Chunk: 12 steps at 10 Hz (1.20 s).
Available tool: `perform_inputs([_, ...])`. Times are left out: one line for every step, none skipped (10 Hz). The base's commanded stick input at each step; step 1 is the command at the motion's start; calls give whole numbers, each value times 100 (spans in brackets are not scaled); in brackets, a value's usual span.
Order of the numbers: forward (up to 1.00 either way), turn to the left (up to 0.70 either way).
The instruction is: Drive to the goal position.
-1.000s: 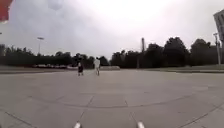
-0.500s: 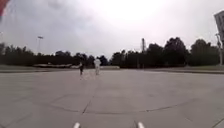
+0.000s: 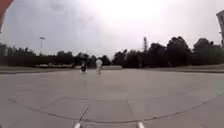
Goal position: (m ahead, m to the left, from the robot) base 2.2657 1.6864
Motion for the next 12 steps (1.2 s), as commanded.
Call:
perform_inputs([50,0])
perform_inputs([50,0])
perform_inputs([50,0])
perform_inputs([50,0])
perform_inputs([50,0])
perform_inputs([50,0])
perform_inputs([50,0])
perform_inputs([50,0])
perform_inputs([50,0])
perform_inputs([50,0])
perform_inputs([50,0])
perform_inputs([50,0])
